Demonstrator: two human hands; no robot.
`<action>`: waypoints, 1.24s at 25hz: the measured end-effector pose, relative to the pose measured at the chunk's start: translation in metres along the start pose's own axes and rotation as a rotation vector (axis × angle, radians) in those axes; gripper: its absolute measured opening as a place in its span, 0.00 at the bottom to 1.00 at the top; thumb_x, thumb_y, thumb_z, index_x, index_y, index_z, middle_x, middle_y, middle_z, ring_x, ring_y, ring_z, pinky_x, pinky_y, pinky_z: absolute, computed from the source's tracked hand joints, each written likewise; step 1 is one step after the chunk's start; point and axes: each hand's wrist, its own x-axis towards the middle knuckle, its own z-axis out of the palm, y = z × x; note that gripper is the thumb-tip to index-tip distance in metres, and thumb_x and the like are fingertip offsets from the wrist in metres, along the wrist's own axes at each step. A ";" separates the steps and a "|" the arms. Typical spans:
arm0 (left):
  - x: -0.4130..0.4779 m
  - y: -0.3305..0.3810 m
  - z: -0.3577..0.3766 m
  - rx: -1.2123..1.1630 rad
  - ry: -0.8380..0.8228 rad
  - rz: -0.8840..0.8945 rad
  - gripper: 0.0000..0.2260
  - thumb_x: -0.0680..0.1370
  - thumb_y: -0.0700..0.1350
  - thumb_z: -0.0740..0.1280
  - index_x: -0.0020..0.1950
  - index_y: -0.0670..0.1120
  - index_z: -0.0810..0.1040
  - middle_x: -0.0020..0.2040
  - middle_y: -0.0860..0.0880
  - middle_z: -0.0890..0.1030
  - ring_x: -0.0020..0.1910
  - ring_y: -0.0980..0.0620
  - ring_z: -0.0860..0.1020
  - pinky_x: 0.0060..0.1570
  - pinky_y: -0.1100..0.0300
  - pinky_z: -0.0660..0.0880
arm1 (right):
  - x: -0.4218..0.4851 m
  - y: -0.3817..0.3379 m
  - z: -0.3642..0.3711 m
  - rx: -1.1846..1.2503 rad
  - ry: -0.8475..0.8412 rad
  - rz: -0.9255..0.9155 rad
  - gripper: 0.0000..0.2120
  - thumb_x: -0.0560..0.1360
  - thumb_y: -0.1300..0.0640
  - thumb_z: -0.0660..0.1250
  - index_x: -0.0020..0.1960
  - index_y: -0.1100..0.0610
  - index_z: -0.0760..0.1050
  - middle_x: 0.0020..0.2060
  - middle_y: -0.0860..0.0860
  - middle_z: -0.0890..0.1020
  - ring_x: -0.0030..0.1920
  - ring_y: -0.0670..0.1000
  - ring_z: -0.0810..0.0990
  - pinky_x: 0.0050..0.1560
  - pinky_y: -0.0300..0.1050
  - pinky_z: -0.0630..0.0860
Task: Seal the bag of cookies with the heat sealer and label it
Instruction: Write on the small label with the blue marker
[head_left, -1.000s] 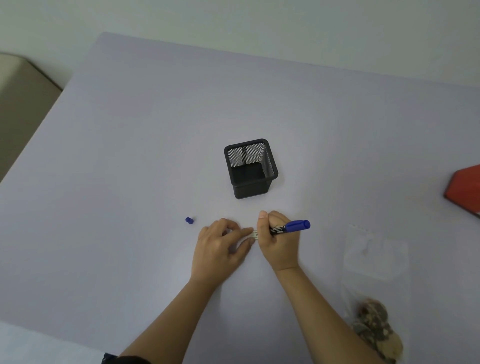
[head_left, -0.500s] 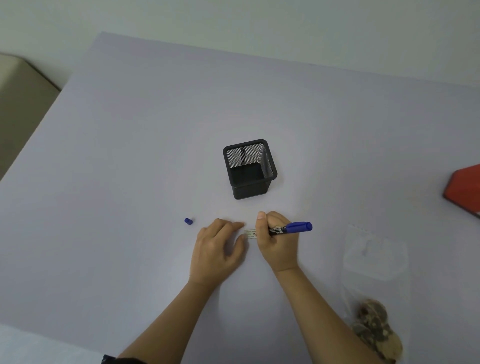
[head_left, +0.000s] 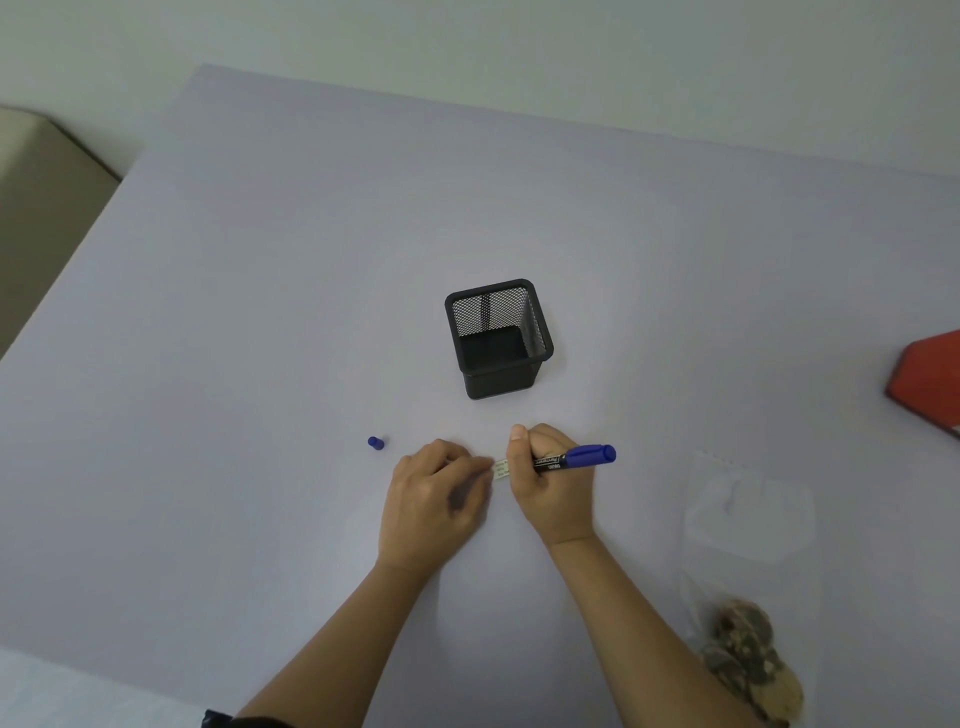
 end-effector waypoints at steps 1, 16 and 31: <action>0.000 0.000 0.000 0.001 -0.001 0.003 0.08 0.73 0.47 0.67 0.45 0.47 0.84 0.39 0.50 0.79 0.36 0.52 0.76 0.35 0.56 0.72 | 0.000 0.000 0.000 -0.004 0.004 -0.004 0.19 0.75 0.58 0.59 0.27 0.62 0.64 0.22 0.54 0.68 0.26 0.38 0.66 0.30 0.24 0.63; 0.001 0.002 0.000 0.009 -0.003 -0.003 0.07 0.72 0.47 0.67 0.45 0.47 0.84 0.39 0.50 0.78 0.35 0.53 0.75 0.34 0.56 0.71 | 0.002 0.000 -0.001 0.002 0.042 -0.007 0.21 0.76 0.58 0.59 0.26 0.64 0.62 0.21 0.56 0.67 0.26 0.48 0.63 0.29 0.27 0.60; 0.001 0.003 -0.001 0.006 -0.002 -0.011 0.07 0.72 0.47 0.67 0.44 0.47 0.84 0.38 0.50 0.78 0.34 0.53 0.75 0.34 0.56 0.71 | 0.002 -0.001 0.000 -0.008 0.062 -0.008 0.21 0.76 0.58 0.59 0.26 0.63 0.62 0.22 0.53 0.66 0.26 0.42 0.63 0.29 0.26 0.60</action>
